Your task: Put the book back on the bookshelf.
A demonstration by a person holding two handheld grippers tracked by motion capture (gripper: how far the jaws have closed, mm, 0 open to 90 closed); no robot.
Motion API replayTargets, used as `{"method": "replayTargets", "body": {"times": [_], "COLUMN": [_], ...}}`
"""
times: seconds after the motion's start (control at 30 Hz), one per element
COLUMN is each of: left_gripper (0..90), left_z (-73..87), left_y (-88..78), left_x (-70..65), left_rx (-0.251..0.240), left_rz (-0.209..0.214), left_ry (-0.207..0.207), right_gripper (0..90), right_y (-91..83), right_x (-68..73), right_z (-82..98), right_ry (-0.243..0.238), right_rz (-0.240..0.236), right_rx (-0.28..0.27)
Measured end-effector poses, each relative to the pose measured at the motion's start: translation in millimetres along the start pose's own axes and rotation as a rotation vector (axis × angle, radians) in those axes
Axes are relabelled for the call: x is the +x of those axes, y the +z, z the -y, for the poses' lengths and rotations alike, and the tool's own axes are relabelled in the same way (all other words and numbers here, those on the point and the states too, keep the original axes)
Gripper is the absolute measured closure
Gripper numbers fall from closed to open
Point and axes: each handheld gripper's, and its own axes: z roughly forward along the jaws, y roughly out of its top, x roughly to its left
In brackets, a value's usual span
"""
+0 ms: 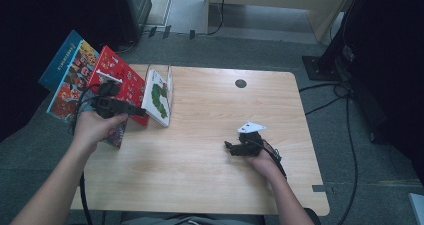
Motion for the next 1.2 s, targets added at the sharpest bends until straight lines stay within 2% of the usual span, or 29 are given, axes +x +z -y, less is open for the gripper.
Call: {"method": "replayTargets", "body": {"times": [0.23, 0.37, 0.47, 0.6, 0.73, 0.87, 1.2], "left_gripper": [41.5, 41.3, 41.4, 41.3, 41.3, 41.2, 41.1], "left_z": [16.4, 25.3, 31.2, 37.0, 43.4, 48.1, 52.4], "left_y": [29.0, 45.9, 58.4, 72.0, 83.4, 93.6, 114.0], "left_x": [-4.9, -4.1, -2.8, -3.5, -7.0, -7.8, -10.8], "left_rx": [0.03, 0.048, 0.044, 0.052, 0.064, 0.072, 0.069], "left_rz": [0.006, 0.028, 0.056, 0.074, 0.037, 0.023, 0.021], "left_ry": [0.023, 0.024, 0.008, 0.023, 0.048, 0.069, 0.088], "right_gripper": [20.2, 20.2, 20.2, 20.2, 20.1, 20.2, 20.0], "right_y": [-0.1, -0.1, -0.1, -0.1, -0.1, -0.1, 0.0], "right_x": [0.0, 0.0, 0.0, 0.1, 0.1, 0.1, 0.1], "right_z": [0.0, 0.0, 0.0, 0.0, 0.0, 0.0, 0.0], "right_ry": [-0.001, 0.0, 0.0, 0.001, 0.001, 0.001, 0.0], "right_rz": [0.0, 0.0, 0.0, 0.0, 0.0, 0.0, -0.001], "right_rx": [0.002, 0.001, 0.002, 0.001, 0.001, 0.001, 0.002]}}
